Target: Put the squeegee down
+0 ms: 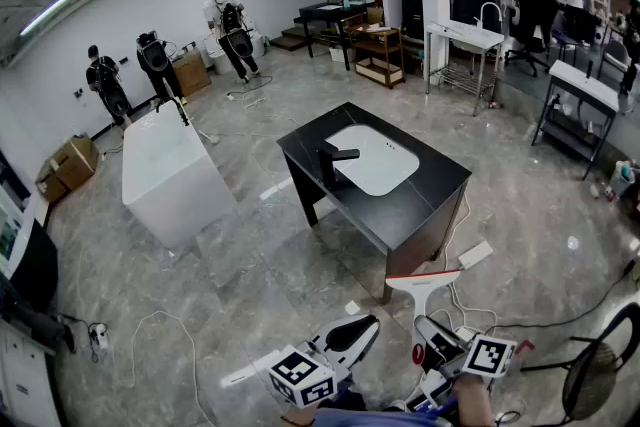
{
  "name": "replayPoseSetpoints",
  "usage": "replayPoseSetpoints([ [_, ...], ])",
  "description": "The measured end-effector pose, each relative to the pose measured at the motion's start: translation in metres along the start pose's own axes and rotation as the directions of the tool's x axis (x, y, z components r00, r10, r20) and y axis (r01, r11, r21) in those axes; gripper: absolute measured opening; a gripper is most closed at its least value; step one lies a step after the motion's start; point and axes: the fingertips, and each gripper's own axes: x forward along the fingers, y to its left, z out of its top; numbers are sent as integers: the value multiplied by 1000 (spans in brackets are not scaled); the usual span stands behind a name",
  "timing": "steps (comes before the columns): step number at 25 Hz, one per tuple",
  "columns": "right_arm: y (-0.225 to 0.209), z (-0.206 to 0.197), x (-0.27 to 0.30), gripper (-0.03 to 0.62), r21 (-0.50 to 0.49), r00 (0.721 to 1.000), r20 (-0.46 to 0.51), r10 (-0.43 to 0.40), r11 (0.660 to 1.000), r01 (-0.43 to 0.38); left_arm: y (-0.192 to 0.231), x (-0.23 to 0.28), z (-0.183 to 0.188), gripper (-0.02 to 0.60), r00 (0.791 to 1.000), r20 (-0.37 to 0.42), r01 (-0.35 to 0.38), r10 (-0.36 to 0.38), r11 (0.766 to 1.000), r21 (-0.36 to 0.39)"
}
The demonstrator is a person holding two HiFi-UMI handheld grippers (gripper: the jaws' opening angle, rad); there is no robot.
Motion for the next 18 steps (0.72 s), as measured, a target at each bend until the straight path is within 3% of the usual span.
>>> replayPoseSetpoints([
  [18, 12, -18, 98, 49, 15, 1000, 7, 1, 1000, -1, 88, -43, 26, 26, 999, -11, 34, -34, 999, 7],
])
